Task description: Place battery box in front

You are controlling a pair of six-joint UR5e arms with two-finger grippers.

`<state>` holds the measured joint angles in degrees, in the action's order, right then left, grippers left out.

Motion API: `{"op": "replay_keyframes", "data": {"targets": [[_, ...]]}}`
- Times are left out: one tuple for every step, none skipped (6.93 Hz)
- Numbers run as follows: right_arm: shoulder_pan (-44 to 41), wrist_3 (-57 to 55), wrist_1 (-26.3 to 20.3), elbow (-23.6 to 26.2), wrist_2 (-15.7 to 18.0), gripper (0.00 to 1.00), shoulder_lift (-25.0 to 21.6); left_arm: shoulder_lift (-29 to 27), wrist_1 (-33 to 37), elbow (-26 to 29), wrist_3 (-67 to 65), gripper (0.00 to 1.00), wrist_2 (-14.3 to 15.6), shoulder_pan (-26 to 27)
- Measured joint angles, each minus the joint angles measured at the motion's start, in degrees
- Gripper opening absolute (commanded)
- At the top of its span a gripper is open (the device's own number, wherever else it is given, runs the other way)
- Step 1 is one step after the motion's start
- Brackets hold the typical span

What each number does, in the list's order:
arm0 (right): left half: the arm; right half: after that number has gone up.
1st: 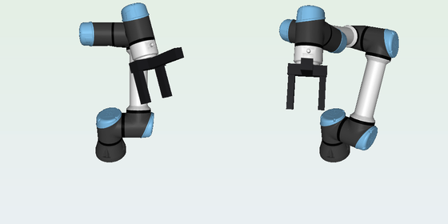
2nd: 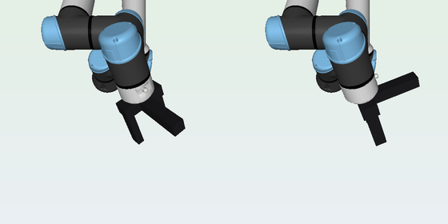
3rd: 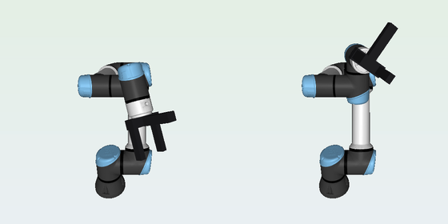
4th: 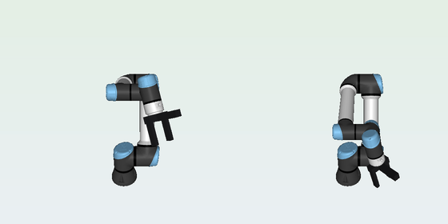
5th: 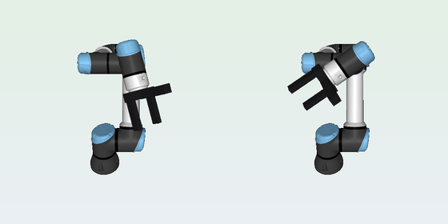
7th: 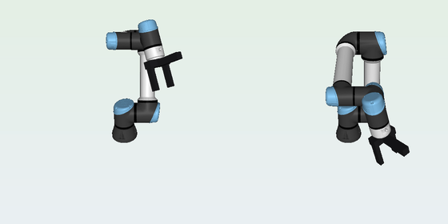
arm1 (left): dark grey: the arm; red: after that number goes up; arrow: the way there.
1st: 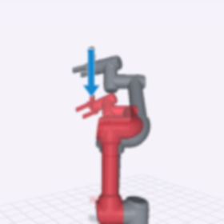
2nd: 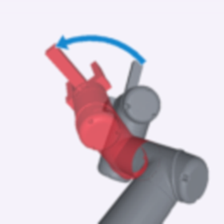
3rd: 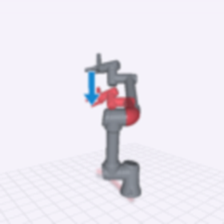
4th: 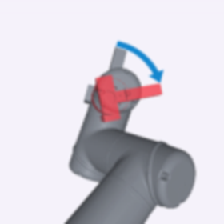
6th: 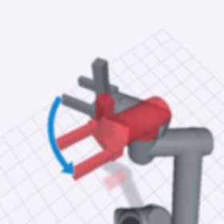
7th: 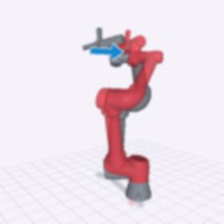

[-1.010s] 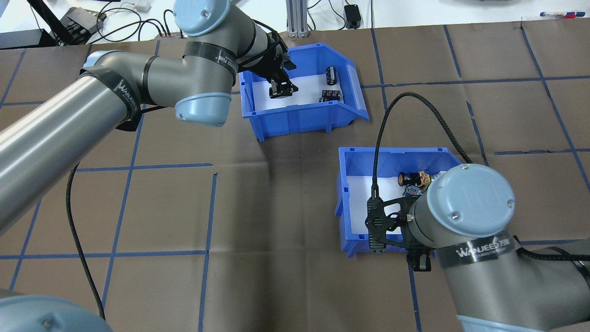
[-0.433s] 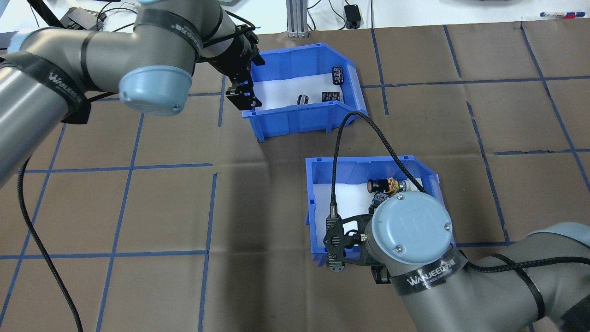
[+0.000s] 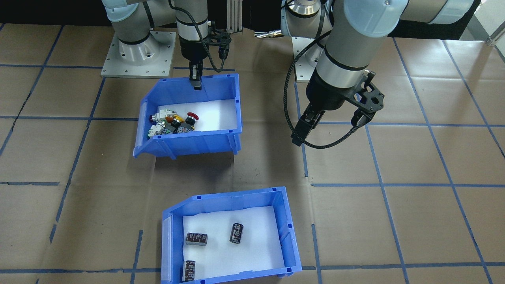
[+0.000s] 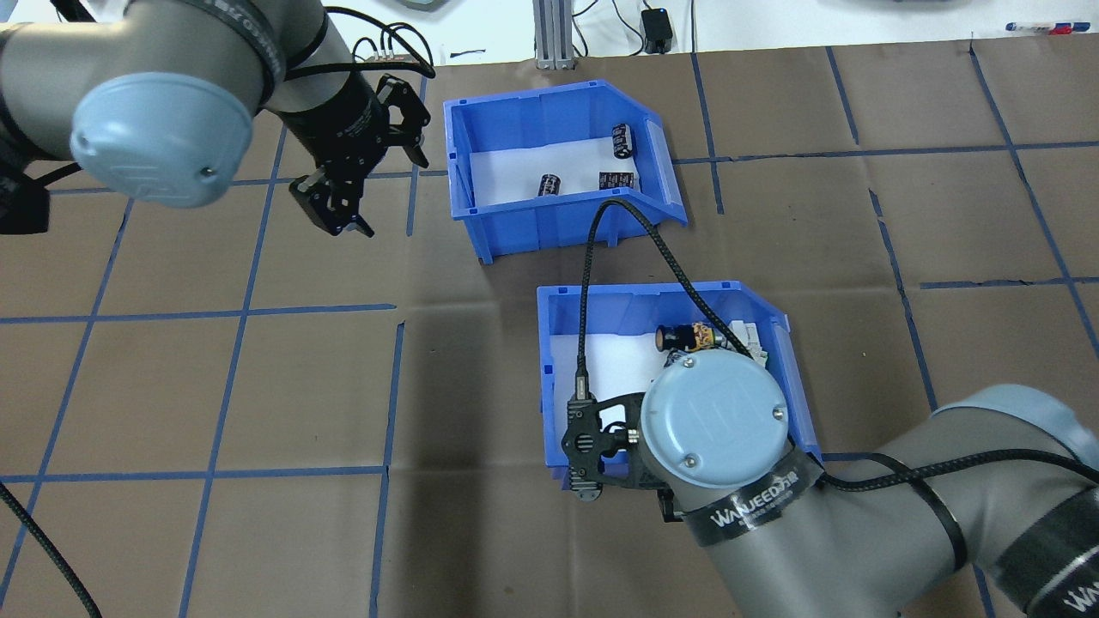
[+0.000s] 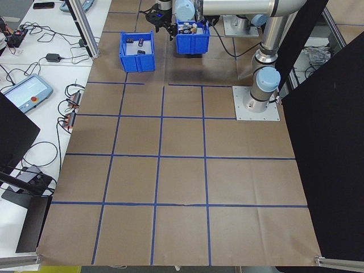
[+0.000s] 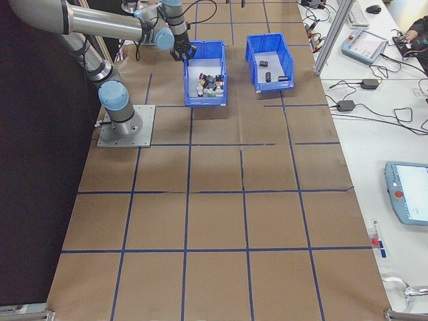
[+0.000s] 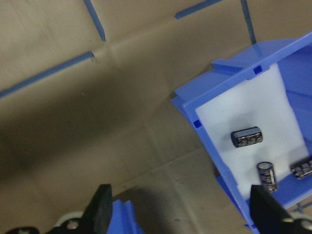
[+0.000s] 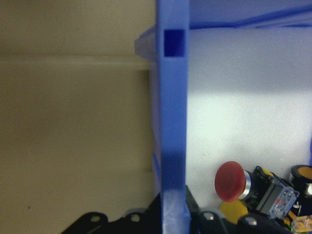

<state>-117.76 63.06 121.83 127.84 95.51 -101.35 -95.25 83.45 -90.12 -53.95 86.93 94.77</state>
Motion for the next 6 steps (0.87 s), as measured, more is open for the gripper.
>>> {"op": "replay_keyframes", "data": {"targets": [[-2.52,-2.24,0.05,-1.81,1.35,0.0,2.57,2.44,2.86,-1.17,8.7,1.0,2.6,-0.56],[-4.86,-4.23,0.09,-3.38,2.55,0.0,5.05,4.32,3.93,-2.42,17.53,1.0,4.42,-1.03],[-6.45,-5.88,0.11,-4.47,3.51,0.02,6.95,5.8,4.25,-3.72,25.82,1.0,5.17,-2.14],[-7.36,-7.39,0.06,-5.1,3.99,0.07,8.26,7.19,4.29,-5.16,34.71,1.0,5.2,-4.17],[-7.78,-8.28,-0.01,-5.34,4.15,0.56,9.38,8.83,4.25,-6.39,43.63,1.0,4.93,-5.85],[-7.99,-9.13,-0.02,-5.44,4.1,1.0,10.26,10.77,4.25,-7.27,50.51,1.0,4.9,-6.54]]}}
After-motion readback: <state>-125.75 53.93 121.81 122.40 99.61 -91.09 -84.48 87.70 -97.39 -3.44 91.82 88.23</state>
